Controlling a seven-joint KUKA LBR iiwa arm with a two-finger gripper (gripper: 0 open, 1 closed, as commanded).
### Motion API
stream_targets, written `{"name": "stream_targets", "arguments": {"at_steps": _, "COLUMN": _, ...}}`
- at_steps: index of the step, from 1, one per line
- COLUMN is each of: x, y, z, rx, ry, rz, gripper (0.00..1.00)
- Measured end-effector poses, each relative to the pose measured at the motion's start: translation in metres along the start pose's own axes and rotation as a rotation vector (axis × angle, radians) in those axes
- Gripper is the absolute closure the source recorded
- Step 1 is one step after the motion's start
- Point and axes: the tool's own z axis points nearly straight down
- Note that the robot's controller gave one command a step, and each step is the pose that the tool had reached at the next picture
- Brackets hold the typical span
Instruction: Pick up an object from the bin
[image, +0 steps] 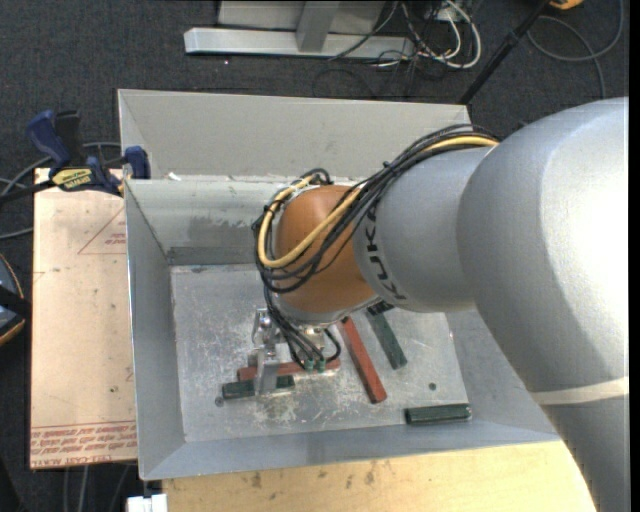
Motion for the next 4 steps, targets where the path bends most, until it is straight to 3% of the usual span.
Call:
{"name": "stream_targets", "arguments": {"at_steps": 1, "x": 0.002, "y": 0.028, "z": -0.136, "rx": 0.004, "ry": 0.006, "rz": -0.002, "gripper": 1.0}}
{"name": "stream_targets", "arguments": {"at_steps": 2, "x": 0.002, "y": 0.027, "z": -0.135, "rx": 0.005, "ry": 0.007, "rz": 0.001, "gripper": 0.0}}
{"name": "stream_targets", "arguments": {"at_steps": 3, "x": 0.002, "y": 0.027, "z": -0.135, "rx": 0.005, "ry": 0.007, "rz": 0.001, "gripper": 0.0}}
{"name": "stream_targets", "arguments": {"at_steps": 4, "x": 0.02, "y": -0.002, "z": -0.082, "rx": 0.004, "ry": 0.004, "rz": -0.035, "gripper": 0.0}}
